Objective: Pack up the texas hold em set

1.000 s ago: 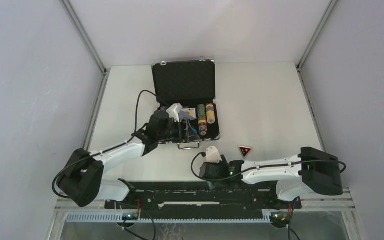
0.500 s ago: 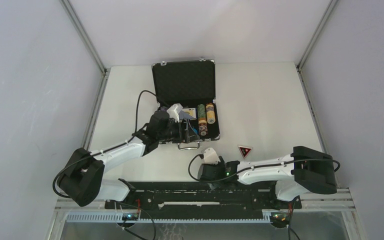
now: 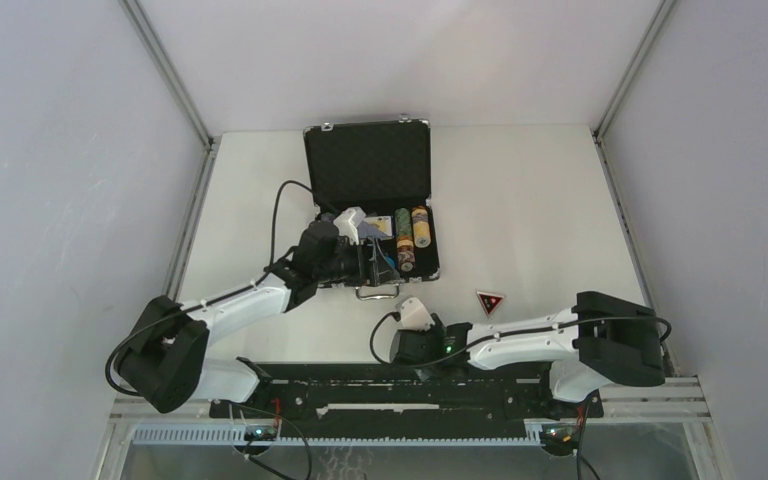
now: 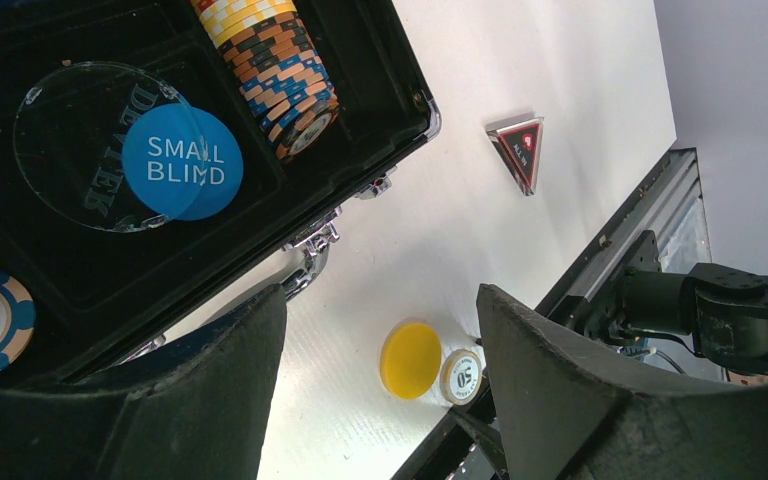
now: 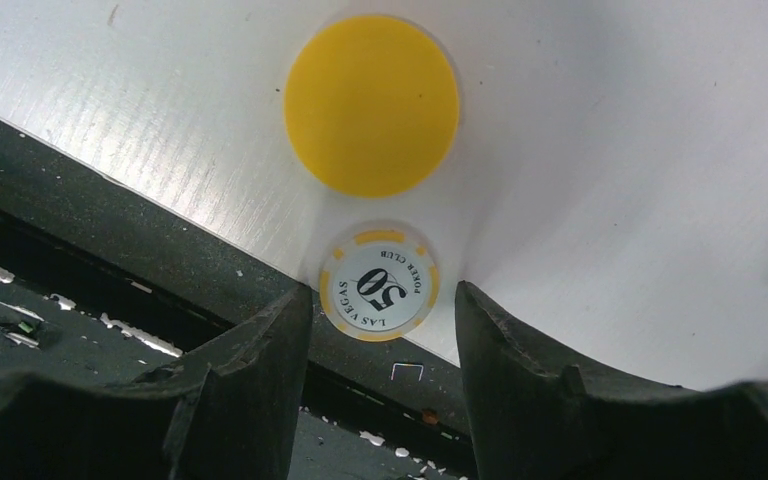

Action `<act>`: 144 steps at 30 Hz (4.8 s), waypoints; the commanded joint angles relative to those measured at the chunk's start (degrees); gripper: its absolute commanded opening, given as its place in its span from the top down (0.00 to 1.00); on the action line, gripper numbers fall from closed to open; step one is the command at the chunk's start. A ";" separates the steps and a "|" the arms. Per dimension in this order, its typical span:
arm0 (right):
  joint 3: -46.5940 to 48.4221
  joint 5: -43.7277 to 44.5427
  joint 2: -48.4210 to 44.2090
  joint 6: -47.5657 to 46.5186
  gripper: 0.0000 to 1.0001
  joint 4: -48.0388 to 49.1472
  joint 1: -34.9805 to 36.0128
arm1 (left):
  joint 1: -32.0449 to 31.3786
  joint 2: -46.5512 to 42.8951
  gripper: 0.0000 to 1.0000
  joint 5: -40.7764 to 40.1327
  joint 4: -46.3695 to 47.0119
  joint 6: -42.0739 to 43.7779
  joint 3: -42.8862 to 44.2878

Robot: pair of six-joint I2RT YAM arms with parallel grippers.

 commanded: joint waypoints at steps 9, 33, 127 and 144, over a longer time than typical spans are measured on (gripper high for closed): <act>1.54 -0.30 2.34 0.29 0.49 3.18 0.96 | 0.04 -0.46 0.25 1.44 1.14 0.40 0.21; 1.55 2.77 0.63 0.80 0.67 1.92 -0.19 | 0.05 -0.46 0.25 0.46 0.52 0.38 0.29; -0.30 0.61 -4.30 9.87 1.00 -0.61 1.95 | 0.25 0.13 0.25 -0.17 -1.41 0.07 0.89; 1.78 4.28 -6.38 8.24 0.97 -2.27 2.03 | 0.20 0.48 0.25 -0.03 -1.33 0.04 1.00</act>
